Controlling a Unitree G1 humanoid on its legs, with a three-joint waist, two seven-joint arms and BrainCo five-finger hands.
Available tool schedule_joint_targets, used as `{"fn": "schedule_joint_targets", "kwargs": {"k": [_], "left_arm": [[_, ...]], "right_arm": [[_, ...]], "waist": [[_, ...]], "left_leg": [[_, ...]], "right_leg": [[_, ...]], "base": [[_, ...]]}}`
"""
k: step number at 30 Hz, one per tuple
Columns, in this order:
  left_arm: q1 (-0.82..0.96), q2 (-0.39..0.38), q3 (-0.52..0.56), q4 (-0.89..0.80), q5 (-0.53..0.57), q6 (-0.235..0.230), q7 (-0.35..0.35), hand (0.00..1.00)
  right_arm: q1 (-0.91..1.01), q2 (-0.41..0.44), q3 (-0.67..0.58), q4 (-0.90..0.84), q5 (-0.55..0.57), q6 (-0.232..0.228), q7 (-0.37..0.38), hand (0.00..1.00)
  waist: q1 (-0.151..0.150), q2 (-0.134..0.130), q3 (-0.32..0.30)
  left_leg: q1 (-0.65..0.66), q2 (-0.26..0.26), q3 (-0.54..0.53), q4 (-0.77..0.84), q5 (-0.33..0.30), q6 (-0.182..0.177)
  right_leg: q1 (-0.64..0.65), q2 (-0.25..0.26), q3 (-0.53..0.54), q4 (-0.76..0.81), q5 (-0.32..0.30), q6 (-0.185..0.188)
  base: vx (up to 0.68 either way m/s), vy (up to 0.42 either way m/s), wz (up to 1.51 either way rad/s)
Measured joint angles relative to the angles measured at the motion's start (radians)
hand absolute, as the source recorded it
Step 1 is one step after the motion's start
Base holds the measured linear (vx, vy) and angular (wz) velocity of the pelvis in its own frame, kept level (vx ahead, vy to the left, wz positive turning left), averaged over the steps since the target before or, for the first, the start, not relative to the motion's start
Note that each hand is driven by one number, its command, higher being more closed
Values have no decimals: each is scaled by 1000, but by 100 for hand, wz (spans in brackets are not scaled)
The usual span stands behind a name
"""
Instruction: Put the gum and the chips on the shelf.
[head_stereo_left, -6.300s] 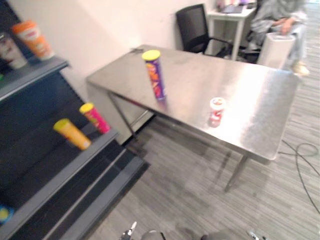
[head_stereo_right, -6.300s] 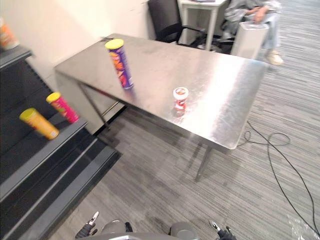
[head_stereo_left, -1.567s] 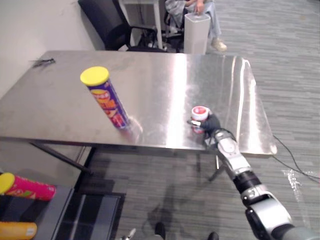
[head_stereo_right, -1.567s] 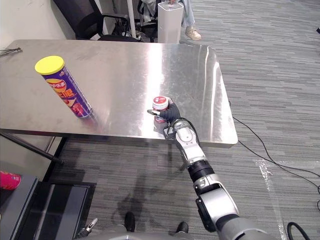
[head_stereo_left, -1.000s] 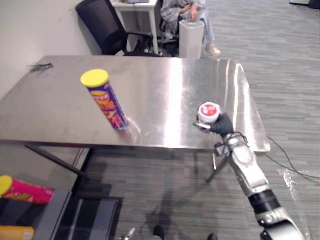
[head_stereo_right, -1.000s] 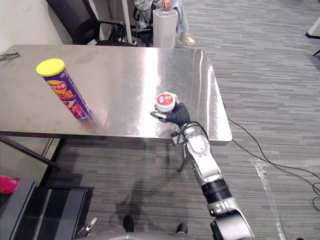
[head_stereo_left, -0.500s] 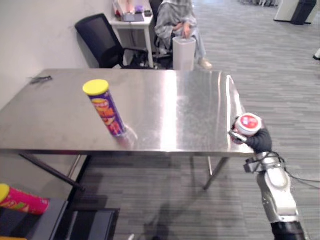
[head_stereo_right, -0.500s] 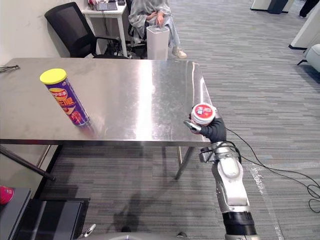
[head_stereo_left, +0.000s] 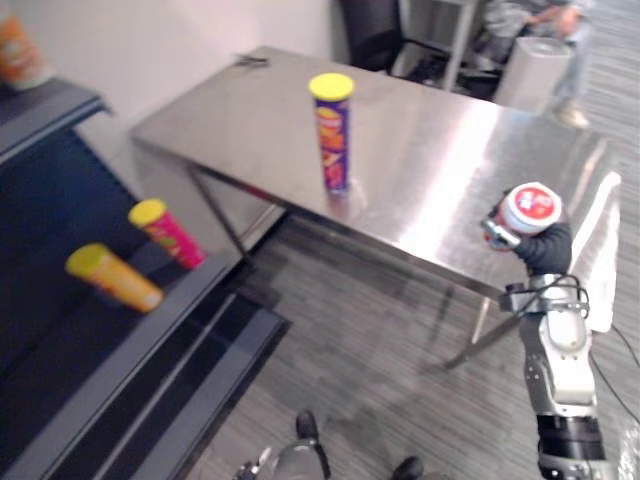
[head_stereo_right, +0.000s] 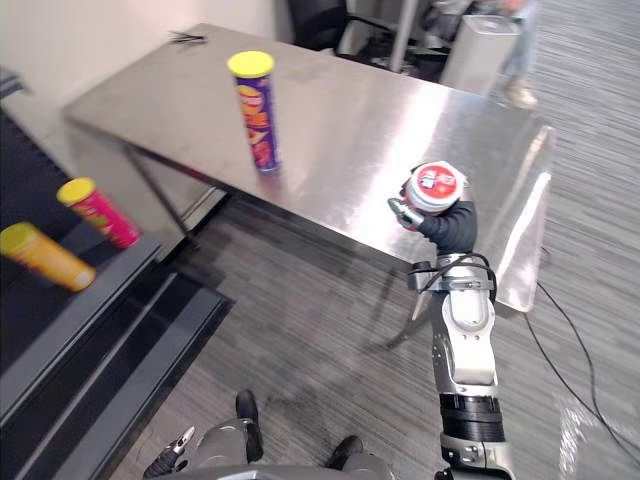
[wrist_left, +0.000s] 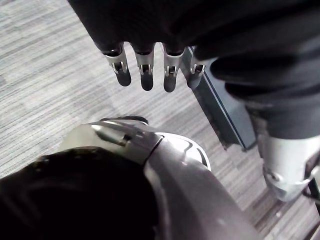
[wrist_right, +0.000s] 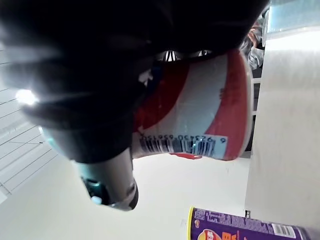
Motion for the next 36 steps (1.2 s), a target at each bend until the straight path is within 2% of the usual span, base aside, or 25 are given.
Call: {"fn": "schedule_joint_targets", "kwargs": {"k": [1, 2, 3, 5, 7, 10, 14, 19, 23, 28, 30, 32, 34, 35, 36], "left_arm": [[8, -12, 25, 0, 0, 0, -1, 0], [7, -18, 37, 1, 0, 1, -1, 0], [4, -29, 50, 0, 0, 0, -3, 0], [5, -30, 68, 0, 1, 1, -4, 0], [3, -20, 68, -1, 2, 0, -3, 0], [17, -20, 66, 2, 20, 16, -1, 0], [24, -21, 67, 5, 24, 20, 3, 0], [24, -24, 66, -1, 26, 18, 6, 0], [27, -25, 67, -2, 26, 19, 3, 0], [27, -25, 65, -20, 18, 18, -1, 0], [27, -25, 65, -28, 8, 15, -1, 0], [28, -25, 64, -40, -1, 14, -1, 0], [25, -25, 60, -50, -5, 14, -1, 0], [26, -25, 57, -51, -9, 14, -1, 0], [26, -23, 47, -53, -28, 14, 0, 0]], "right_arm": [[6, 1, -8, 0, 0, 0, -3, 100], [9, 1, -18, 0, 0, 0, -2, 100], [11, 0, -37, 0, -1, 0, -5, 100], [12, -1, -67, 0, -1, 0, -9, 100], [21, 3, -92, 2, -1, 1, -13, 100], [26, 23, -88, 8, -23, 3, -11, 100], [38, 53, -88, 17, -42, 9, -18, 100], [63, 54, -88, 85, -83, 16, -22, 100], [70, 54, -88, 89, -82, 20, -18, 100], [70, 53, -66, 96, -82, 20, -15, 100], [43, 53, -30, 135, -82, 22, -15, 100], [11, 54, 24, 167, -81, 24, -13, 100], [-1, 54, 86, 171, -78, 24, 2, 100], [-2, 53, 102, 171, -78, 24, 7, 100], [-1, 54, 127, 170, -78, 24, 14, 100]], "waist": [[-1, 10, -5], [-3, 15, -8], [-20, 22, -13], [-27, 49, -27], [-30, 45, -28], [-21, 30, -30], [-17, 21, -29], [7, 10, -27], [24, 8, -27], [30, 7, -26], [34, 0, -20], [52, -7, -11], [87, -11, -1], [89, -8, 1], [83, -3, 9]], "left_leg": [[37, 26, 19, 66, -45, -14], [58, 30, 20, 72, -60, -27], [82, 35, 21, 56, -72, -46], [100, 16, 19, -48, -75, -92], [100, -37, 31, -159, -69, -109], [98, -114, -15, -234, -33, -73], [105, -175, -27, -281, -11, -39], [157, -217, -26, -374, 21, -32], [163, -224, -27, -442, 48, -44], [135, -218, -84, -429, 82, -31], [94, -204, -105, -365, 63, -31], [67, -190, -104, -310, 38, -31], [32, -176, -109, -238, -12, -31], [21, -174, -120, -223, -27, -31], [15, -179, -150, -209, -41, -17]], "right_leg": [[10, -3, -50, 4, 0, 0], [15, -7, -77, 5, 0, 0], [19, -22, -137, 13, 0, 1], [21, -41, -217, 27, 13, 20], [34, -68, -311, 33, 38, 46], [62, -100, -361, 7, 91, 61], [66, -143, -339, 10, 138, 77], [63, -162, -287, 8, 145, 76], [42, -153, -254, 9, 144, 75], [35, -137, -199, 9, 141, 71], [35, -132, -178, 9, 141, 72], [35, -128, -169, 9, 141, 72], [38, -131, -166, 18, 141, 72], [37, -137, -161, 34, 141, 72], [32, -160, -93, 91, 141, 71]], "base": [[-82, -20, 109], [-101, 43, 131], [-137, 137, 146], [-112, 166, 147], [-80, 268, 136], [-55, 240, 93], [-39, 195, 30], [-38, 75, -6], [-46, 28, -4], [80, -15, 32], [69, -16, 42], [11, 1, 6], [-17, 39, 1], [-40, 84, 33], [-18, 137, 65]]}}
